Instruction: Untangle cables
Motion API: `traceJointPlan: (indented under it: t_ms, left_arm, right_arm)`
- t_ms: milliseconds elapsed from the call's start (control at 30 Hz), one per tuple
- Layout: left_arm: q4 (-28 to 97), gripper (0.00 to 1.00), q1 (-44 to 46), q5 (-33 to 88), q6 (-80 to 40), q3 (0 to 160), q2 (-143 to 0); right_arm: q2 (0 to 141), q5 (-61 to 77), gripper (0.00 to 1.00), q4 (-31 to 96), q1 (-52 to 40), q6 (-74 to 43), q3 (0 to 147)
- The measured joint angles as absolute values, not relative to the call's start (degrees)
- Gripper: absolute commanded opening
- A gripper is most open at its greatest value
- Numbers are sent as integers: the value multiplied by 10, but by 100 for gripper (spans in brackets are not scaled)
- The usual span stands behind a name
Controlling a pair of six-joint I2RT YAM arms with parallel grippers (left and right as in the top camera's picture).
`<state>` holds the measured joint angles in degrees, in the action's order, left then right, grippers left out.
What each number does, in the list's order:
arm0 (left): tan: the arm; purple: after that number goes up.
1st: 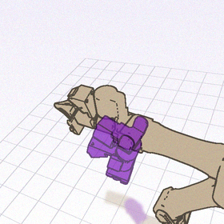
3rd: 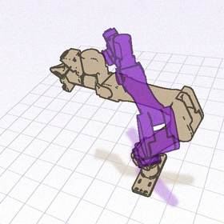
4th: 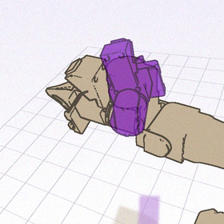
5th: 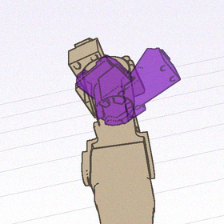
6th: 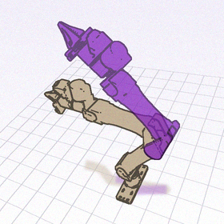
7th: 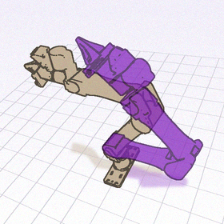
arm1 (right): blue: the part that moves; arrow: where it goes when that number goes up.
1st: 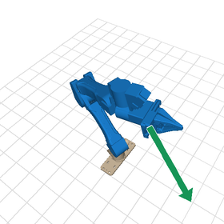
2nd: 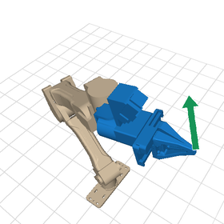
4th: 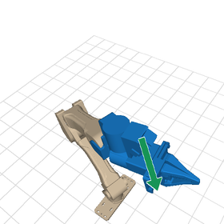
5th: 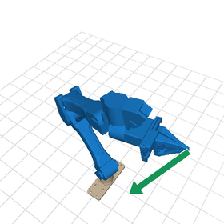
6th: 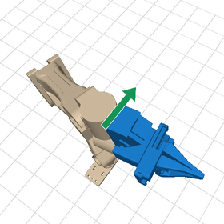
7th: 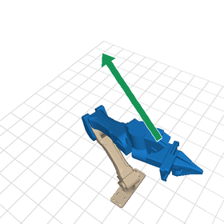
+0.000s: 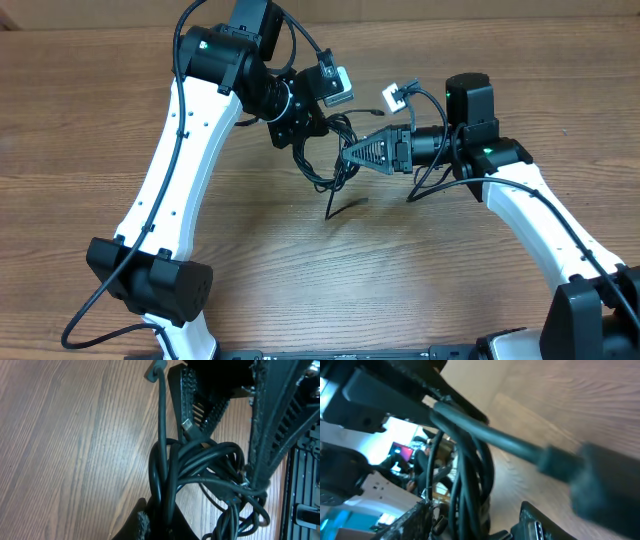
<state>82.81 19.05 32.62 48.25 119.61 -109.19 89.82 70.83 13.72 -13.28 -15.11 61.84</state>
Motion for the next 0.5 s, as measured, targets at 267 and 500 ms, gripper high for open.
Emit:
traceJointPlan:
  t_ms: [267, 500]
  left_arm:
    - [827, 4, 190, 307, 471, 1196, -1092]
    - [827, 4, 194, 305, 462, 1196, -1092]
  right_arm:
    - [898, 722, 79, 136, -131, -152, 618]
    - [898, 720, 65, 124, -137, -151, 618]
